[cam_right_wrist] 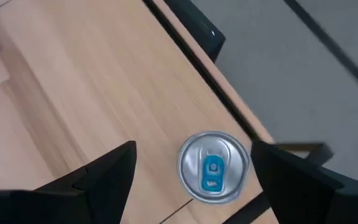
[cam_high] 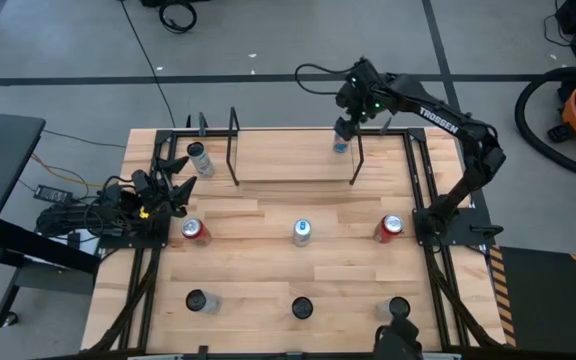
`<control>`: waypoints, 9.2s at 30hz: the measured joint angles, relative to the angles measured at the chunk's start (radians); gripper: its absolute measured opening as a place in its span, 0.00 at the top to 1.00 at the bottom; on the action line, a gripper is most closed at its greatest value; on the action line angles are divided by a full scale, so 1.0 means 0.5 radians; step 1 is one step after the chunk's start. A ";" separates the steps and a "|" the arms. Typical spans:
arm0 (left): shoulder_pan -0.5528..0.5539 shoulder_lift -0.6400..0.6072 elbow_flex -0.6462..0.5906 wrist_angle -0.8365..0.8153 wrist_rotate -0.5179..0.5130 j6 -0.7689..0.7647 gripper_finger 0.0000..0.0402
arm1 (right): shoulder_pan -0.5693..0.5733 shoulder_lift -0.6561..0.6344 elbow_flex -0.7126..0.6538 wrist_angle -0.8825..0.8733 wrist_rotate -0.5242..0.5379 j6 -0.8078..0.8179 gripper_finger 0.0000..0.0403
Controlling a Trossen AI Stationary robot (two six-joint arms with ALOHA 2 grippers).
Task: Place canned beverage on shelf
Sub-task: Put the top blue soda can on the shelf, then put the left white-yellow soda can on the shelf
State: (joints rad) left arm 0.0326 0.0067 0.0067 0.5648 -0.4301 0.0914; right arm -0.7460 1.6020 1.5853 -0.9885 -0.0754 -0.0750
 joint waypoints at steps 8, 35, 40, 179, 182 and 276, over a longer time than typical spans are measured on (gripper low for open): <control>-0.001 0.000 0.000 0.000 0.000 0.000 0.20 | -0.014 0.000 -0.048 0.003 0.159 0.150 0.19; 0.000 0.000 0.000 0.000 0.000 0.001 0.20 | -0.044 0.000 -0.206 0.121 0.096 0.203 0.19; -0.001 -0.001 0.000 0.001 0.000 0.001 0.20 | -0.044 0.000 -0.206 0.119 0.081 0.214 0.19; 0.000 0.000 0.000 0.030 0.000 0.036 0.20 | 0.649 -0.768 -0.291 -0.072 -0.481 -0.100 0.18; 0.000 0.000 0.000 0.025 0.000 0.061 0.20 | 0.784 -0.750 -0.291 -0.073 -0.482 -0.110 0.18; 0.000 0.039 0.000 -0.280 0.001 -0.227 0.20 | 1.848 0.458 -0.292 0.950 -1.423 -1.278 0.19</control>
State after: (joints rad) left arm 0.0324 0.0263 0.0067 0.4248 -0.4297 -0.0222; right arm 0.1779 1.8310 1.4395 -0.5135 -0.7868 -0.7140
